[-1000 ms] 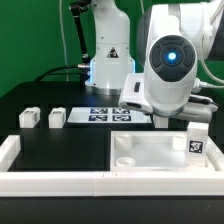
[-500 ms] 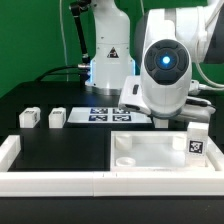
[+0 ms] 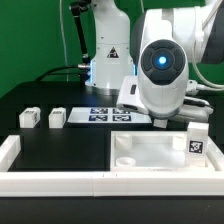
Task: Assemble square table
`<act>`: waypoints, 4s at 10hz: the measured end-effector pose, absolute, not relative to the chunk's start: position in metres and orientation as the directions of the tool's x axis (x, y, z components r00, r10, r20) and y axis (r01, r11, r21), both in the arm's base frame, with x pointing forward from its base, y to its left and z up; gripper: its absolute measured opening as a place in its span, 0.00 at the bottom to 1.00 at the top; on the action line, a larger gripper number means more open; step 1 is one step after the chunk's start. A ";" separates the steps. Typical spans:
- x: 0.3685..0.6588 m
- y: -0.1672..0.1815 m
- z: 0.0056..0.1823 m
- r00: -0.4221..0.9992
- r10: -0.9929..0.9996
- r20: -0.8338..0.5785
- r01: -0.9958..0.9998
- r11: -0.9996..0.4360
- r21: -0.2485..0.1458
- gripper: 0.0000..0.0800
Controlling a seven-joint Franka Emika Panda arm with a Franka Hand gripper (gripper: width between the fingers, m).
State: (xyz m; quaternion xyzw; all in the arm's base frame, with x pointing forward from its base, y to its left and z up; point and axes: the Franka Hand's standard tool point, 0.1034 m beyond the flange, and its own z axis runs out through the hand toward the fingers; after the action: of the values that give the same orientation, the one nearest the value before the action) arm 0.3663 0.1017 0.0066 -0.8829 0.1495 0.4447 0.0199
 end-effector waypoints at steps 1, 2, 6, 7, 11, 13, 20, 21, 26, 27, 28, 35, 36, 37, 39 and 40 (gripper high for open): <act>0.366 0.101 0.007 0.559 -0.247 -0.791 -0.283 -0.954 0.098 0.36; 0.370 0.095 0.010 0.562 -0.247 -0.789 -0.270 -0.957 0.107 0.36; 0.457 0.043 0.082 0.659 -0.311 -0.685 -0.333 -0.937 0.105 0.36; 0.475 0.033 0.097 0.686 -0.334 -0.647 -0.347 -0.931 0.114 0.36; 0.497 0.029 0.113 0.840 -0.321 -0.436 -0.322 -0.944 0.074 0.36; 0.507 0.032 0.110 0.890 -0.324 -0.321 -0.327 -0.944 0.047 0.36; 0.603 0.016 0.135 0.933 -0.254 0.257 -0.267 -0.963 0.020 0.36; 0.610 0.020 0.138 0.910 -0.241 0.338 -0.257 -0.966 0.002 0.36; 0.618 0.026 0.123 0.835 -0.181 0.519 -0.211 -0.978 -0.001 0.36; 0.621 0.017 0.120 0.839 -0.149 0.523 -0.191 -0.981 0.027 0.36; 0.623 0.006 0.121 0.834 -0.140 0.534 -0.188 -0.981 0.037 0.36; 0.613 0.011 0.094 0.846 -0.122 0.519 -0.172 -0.984 0.049 0.36; 0.612 0.011 0.092 0.848 -0.117 0.517 -0.169 -0.984 0.054 0.36; 0.612 0.010 0.092 0.847 -0.112 0.519 -0.165 -0.985 0.057 0.36; 0.613 0.010 0.092 0.846 -0.100 0.524 -0.155 -0.986 0.063 0.36; 0.613 0.009 0.092 0.843 -0.095 0.529 -0.152 -0.986 0.066 0.36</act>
Offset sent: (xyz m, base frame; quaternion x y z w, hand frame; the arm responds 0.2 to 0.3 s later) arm 0.0773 -0.0551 0.0703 0.0017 0.0645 0.0019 0.9979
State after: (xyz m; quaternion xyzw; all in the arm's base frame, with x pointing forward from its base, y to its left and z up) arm 0.6131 0.0094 0.0919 -0.9585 0.0645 -0.2726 -0.0526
